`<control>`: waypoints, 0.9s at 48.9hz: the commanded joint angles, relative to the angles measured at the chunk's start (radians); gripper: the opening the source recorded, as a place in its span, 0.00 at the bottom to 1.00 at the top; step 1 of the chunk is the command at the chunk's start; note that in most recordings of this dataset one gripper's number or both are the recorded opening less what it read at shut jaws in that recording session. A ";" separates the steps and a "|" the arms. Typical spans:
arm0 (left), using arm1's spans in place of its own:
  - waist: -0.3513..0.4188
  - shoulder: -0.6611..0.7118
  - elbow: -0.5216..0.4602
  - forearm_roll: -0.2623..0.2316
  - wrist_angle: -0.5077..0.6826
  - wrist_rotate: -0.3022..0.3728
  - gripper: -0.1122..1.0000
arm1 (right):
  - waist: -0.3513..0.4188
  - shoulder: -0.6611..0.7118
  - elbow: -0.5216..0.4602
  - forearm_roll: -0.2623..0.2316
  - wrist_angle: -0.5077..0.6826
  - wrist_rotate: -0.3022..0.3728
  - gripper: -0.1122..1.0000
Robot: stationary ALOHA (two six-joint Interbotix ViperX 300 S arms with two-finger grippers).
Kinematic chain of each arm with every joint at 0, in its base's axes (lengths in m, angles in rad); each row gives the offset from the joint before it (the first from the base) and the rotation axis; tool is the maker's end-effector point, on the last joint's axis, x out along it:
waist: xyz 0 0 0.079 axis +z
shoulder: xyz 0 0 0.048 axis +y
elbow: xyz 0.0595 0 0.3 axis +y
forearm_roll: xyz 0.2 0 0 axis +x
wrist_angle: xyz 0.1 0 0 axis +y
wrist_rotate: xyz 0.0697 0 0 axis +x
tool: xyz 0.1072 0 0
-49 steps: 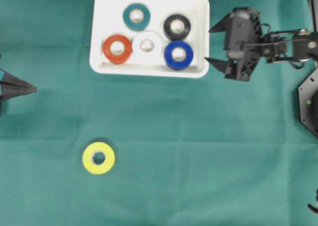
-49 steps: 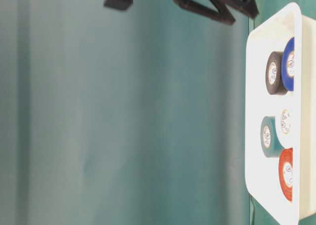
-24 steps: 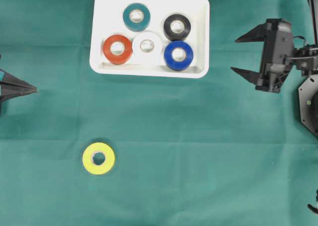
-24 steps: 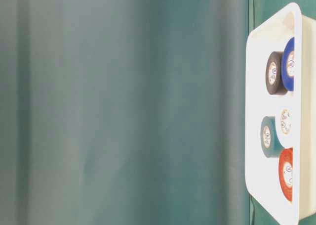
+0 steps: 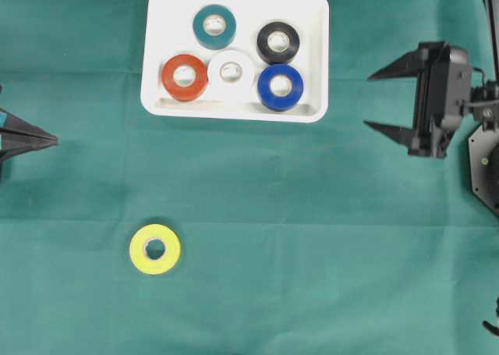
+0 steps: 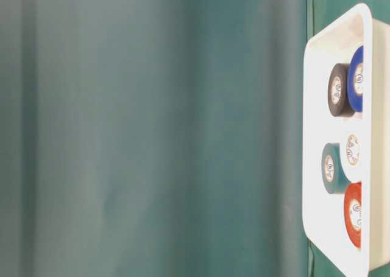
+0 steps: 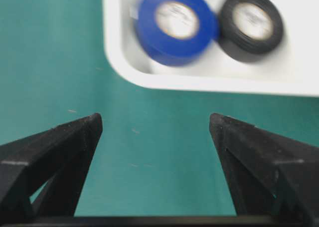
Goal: Put the tape into the white case with the right arm.
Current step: 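Withdraw the open right gripper to the right edge, then move the right gripper over the yellow tape roll and lower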
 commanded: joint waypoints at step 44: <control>0.002 0.008 -0.012 -0.002 -0.008 0.000 0.11 | 0.313 0.081 -0.034 0.006 0.023 0.072 0.72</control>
